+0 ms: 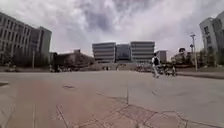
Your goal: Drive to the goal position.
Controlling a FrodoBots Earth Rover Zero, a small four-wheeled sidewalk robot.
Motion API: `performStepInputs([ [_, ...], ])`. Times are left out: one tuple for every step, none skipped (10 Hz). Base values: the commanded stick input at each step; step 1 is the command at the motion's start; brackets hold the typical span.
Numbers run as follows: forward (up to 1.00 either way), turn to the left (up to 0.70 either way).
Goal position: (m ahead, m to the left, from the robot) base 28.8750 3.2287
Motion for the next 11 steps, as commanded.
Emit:
performStepInputs([
  [0.7, 0.0],
  [0.7, 0.0],
  [0.7, 0.0],
  [0.7, 0.0],
  [0.7, 0.01],
  [0.7, 0.02],
  [0.7, 0.13],
  [0.7, 0.14],
  [0.7, 0.12],
  [0.7, 0.11],
  [0.7, 0.0],
])
